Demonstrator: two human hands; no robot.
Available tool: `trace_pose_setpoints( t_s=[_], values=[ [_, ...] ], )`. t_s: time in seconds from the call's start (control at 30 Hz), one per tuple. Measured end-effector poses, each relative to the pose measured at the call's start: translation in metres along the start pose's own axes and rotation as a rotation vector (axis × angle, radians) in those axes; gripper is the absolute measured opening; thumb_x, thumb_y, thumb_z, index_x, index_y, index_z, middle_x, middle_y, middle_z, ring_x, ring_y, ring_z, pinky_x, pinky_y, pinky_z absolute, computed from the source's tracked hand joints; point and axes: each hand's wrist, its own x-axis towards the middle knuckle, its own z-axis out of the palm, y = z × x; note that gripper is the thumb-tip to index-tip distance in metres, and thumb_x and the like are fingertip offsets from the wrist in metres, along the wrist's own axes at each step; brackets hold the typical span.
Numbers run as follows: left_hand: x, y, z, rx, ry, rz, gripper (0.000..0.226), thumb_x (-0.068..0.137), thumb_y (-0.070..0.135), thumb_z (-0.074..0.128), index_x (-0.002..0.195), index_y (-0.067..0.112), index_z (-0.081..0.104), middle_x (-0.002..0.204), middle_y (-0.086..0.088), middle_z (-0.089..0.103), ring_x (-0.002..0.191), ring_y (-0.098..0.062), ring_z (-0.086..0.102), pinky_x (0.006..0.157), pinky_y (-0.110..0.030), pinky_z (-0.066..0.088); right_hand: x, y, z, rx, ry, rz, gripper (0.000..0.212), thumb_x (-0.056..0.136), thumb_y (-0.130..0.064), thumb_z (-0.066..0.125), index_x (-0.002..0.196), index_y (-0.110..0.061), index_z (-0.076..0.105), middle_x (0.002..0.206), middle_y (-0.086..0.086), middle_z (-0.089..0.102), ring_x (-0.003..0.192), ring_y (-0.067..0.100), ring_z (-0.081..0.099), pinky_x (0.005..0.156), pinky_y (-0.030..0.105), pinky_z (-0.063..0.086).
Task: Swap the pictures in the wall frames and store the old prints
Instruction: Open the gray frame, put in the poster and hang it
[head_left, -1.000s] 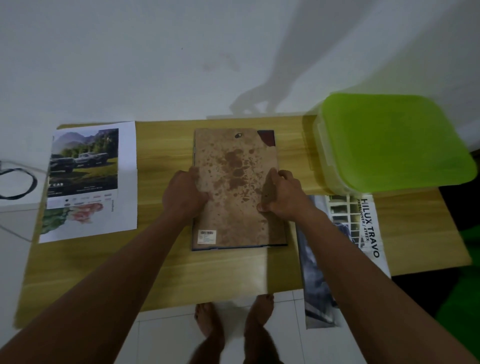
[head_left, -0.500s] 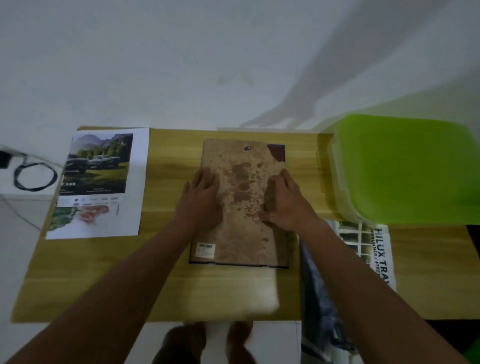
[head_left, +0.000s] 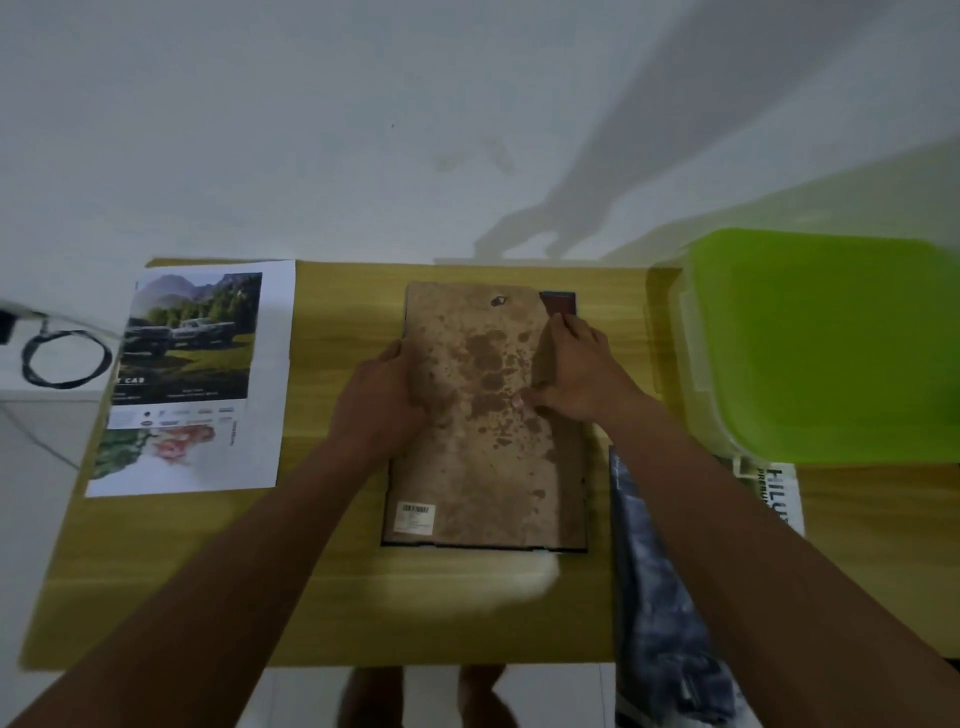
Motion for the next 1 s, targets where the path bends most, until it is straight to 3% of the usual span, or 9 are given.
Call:
trace_pose_setpoints(
  t_s=[0.07,0.13,0.23,0.37,0.53,0.73,0.87,1.0],
  values=[
    [0.001,-0.009,-0.003,0.017,-0.044,0.052,0.086,0.069,0.022,0.074,0.146,0.013,0.037,0.136,-0.006,0.053,0.108,-0.031,0.058,0.078,-0.038,0.053,0.004,-0.001,-0.003,0.008,-0.01,0.022,0.133,0.065,-0.051,0.087,0.157,-0.008,0.001,0.164,0.004,0.004,0.149,0.031,0.001,0.119,0.043,0.018],
    [0.001,-0.017,-0.007,0.009,-0.069,0.087,0.094,0.069,0.033,0.08,0.148,0.014,0.034,0.137,-0.006,0.053,0.119,-0.029,0.053,0.09,-0.039,0.05,0.007,-0.002,-0.002,0.028,-0.018,0.026,0.132,0.064,-0.047,0.089,0.157,-0.01,0.003,0.164,0.003,0.004,0.15,0.03,0.002,0.119,0.044,0.02],
    [-0.006,-0.026,-0.013,0.055,-0.199,0.065,0.113,0.067,0.038,0.085,0.154,0.015,0.016,0.157,-0.005,0.03,0.146,-0.031,0.02,0.113,-0.044,0.03,0.009,0.0,0.002,0.056,-0.022,0.033,0.134,0.062,-0.044,0.091,0.157,-0.011,0.003,0.165,0.003,0.002,0.151,0.029,0.004,0.119,0.042,0.018],
    [-0.009,-0.032,-0.024,0.146,-0.379,0.037,0.137,0.055,0.043,0.09,0.154,0.02,-0.002,0.162,0.0,0.007,0.149,-0.026,-0.004,0.119,-0.046,0.013,0.016,0.003,0.002,0.115,-0.042,0.039,0.139,0.057,-0.043,0.093,0.158,-0.017,0.0,0.165,0.003,0.005,0.151,0.023,0.007,0.122,0.04,0.017],
    [-0.007,-0.04,-0.021,0.275,-0.418,0.064,0.142,0.054,0.046,0.089,0.153,0.019,-0.01,0.163,0.0,-0.001,0.149,-0.026,-0.007,0.119,-0.047,0.008,0.02,0.001,0.008,0.169,-0.052,0.048,0.138,0.043,-0.044,0.097,0.154,-0.022,0.019,0.16,0.005,0.022,0.148,0.024,0.019,0.118,0.048,0.028],
    [-0.008,-0.044,-0.018,0.309,-0.387,0.076,0.14,0.056,0.045,0.088,0.154,0.02,-0.009,0.162,0.0,-0.005,0.149,-0.026,-0.009,0.119,-0.048,0.007,0.021,-0.002,0.002,0.029,-0.112,0.035,0.139,0.056,-0.037,0.095,0.158,-0.015,0.003,0.165,0.008,-0.008,0.152,0.025,-0.004,0.121,0.043,0.014],
    [-0.007,-0.041,-0.017,0.305,-0.402,0.057,0.141,0.056,0.043,0.089,0.153,0.021,-0.011,0.162,0.001,-0.007,0.148,-0.025,-0.011,0.12,-0.051,0.009,0.024,-0.014,-0.002,-0.184,-0.099,-0.002,0.134,0.066,-0.034,0.09,0.157,-0.014,-0.007,0.164,0.009,-0.017,0.151,0.033,-0.012,0.12,0.054,0.007],
    [-0.006,-0.04,-0.018,0.305,-0.405,0.051,0.142,0.057,0.042,0.089,0.153,0.021,-0.013,0.162,0.001,-0.009,0.148,-0.025,-0.012,0.12,-0.052,0.009,0.027,-0.023,0.001,-0.301,-0.186,-0.143,0.113,0.081,-0.024,0.078,0.158,-0.018,-0.004,0.164,0.006,-0.016,0.151,0.029,-0.013,0.123,0.05,0.011]
  ],
)
